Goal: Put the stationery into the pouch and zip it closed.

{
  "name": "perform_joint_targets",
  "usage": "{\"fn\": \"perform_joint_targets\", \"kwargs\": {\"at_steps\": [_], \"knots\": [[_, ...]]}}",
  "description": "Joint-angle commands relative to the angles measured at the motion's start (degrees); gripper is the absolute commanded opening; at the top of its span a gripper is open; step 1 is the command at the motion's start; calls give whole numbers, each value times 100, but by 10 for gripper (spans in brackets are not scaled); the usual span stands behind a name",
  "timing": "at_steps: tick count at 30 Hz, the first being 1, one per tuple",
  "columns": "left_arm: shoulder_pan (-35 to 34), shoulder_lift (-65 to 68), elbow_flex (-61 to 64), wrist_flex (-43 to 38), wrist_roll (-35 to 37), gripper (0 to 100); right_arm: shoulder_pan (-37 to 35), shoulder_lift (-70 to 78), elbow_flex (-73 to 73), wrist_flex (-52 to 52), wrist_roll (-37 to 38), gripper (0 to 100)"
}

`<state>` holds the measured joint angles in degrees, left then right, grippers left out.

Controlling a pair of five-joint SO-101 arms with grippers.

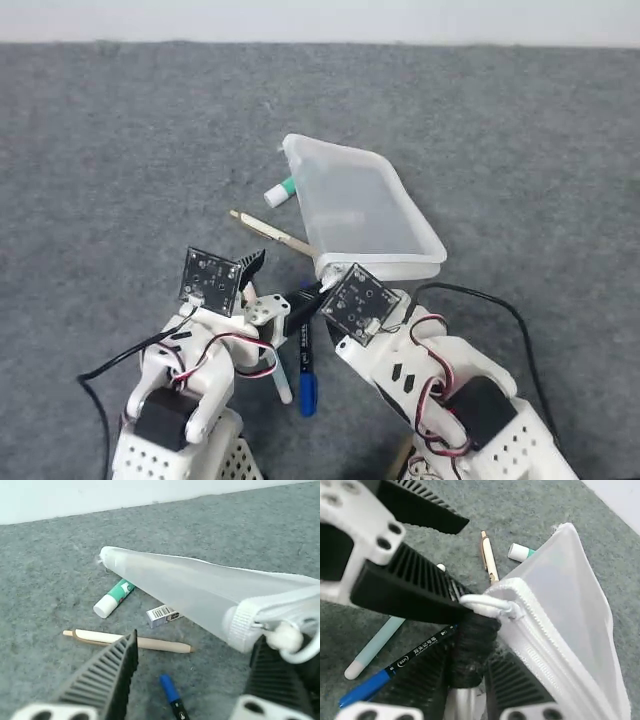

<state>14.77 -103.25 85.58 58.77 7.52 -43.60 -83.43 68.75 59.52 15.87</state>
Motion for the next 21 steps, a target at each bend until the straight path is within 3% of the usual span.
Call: {"fn": "perform_joint_targets", "kwargs": {"at_steps": [1, 5, 11, 21], "knots": [[18, -141, -66, -220, 97, 338, -154, -136, -229, 136, -44, 6], [9, -141, -57, -202, 88, 337, -145, -145, -237, 233, -44, 6], [-607, -141, -66, -229, 97, 337, -136, -145, -237, 330, -44, 7], [-615, -141, -57, -220, 88, 337, -171, -145, -237, 365, -44, 7]]}}
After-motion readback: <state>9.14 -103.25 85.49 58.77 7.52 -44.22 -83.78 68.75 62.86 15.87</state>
